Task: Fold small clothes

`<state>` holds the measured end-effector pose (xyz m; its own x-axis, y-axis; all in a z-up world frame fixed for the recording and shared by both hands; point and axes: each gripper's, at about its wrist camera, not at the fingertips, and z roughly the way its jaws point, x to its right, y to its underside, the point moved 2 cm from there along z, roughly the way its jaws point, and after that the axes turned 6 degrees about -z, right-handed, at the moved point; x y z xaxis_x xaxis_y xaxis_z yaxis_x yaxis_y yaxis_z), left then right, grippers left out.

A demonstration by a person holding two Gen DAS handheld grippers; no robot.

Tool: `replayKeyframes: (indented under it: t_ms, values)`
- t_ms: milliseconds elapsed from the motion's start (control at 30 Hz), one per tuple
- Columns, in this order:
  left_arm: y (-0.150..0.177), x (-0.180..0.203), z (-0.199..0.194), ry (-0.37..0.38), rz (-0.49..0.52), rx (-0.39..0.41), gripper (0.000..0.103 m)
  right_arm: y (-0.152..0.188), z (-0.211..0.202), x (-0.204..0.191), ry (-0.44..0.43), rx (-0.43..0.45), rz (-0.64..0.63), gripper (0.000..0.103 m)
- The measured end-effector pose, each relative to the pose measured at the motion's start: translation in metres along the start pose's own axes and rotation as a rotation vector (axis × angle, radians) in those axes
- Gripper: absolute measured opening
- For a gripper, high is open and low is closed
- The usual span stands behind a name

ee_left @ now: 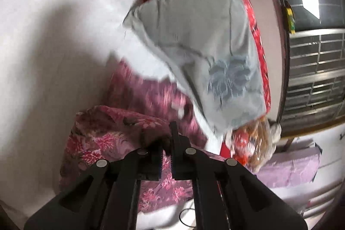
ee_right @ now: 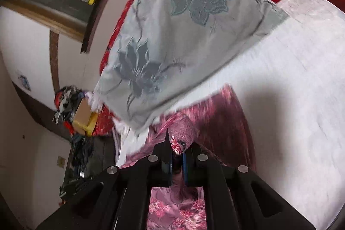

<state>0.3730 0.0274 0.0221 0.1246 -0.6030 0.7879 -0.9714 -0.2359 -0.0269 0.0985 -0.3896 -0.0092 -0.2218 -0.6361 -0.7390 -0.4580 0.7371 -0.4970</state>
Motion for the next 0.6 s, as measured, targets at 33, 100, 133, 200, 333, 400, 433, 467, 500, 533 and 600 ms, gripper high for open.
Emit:
replayKeyframes:
  t_ms: [33,100,133,200,333,400,433,467,500,533,600]
  values:
    - [-0.012,0.001,0.01,-0.008,-0.008,0.008,0.003,-0.01,0.011,0.003,0.01,0.019,0.011,0.006]
    - [-0.031,0.003,0.034,-0.035,-0.006,0.003,0.004,-0.023,0.031,0.011,0.039,0.035,0.025,0.006]
    - [-0.039,0.001,0.046,-0.075,-0.002,-0.006,0.005,-0.027,0.043,0.017,0.063,0.026,0.035,0.011]
    - [-0.052,-0.012,0.069,-0.15,-0.053,-0.04,0.005,-0.031,0.067,0.031,0.141,-0.04,0.068,0.013]
    - [-0.069,-0.025,0.064,-0.008,-0.139,-0.069,0.013,-0.036,0.058,0.038,0.091,0.004,0.09,0.028]
    - [-0.074,-0.026,0.046,0.062,-0.149,-0.022,0.038,-0.038,0.037,0.042,0.078,0.093,0.096,0.055]
    - [-0.073,-0.027,0.037,0.079,-0.153,0.003,0.053,-0.038,0.026,0.047,0.066,0.139,0.117,0.06]
    - [-0.067,-0.029,0.023,0.109,-0.155,0.041,0.06,-0.038,0.019,0.053,0.04,0.161,0.136,0.06]
    - [-0.06,-0.031,0.017,0.116,-0.151,0.049,0.061,-0.037,0.017,0.057,0.046,0.151,0.142,0.059]
    - [-0.051,-0.032,0.014,0.114,-0.141,0.046,0.061,-0.034,0.019,0.059,0.082,0.127,0.13,0.059]
    - [-0.02,-0.038,0.011,0.09,-0.112,0.069,0.061,-0.023,0.034,0.06,0.16,0.037,0.069,0.06]
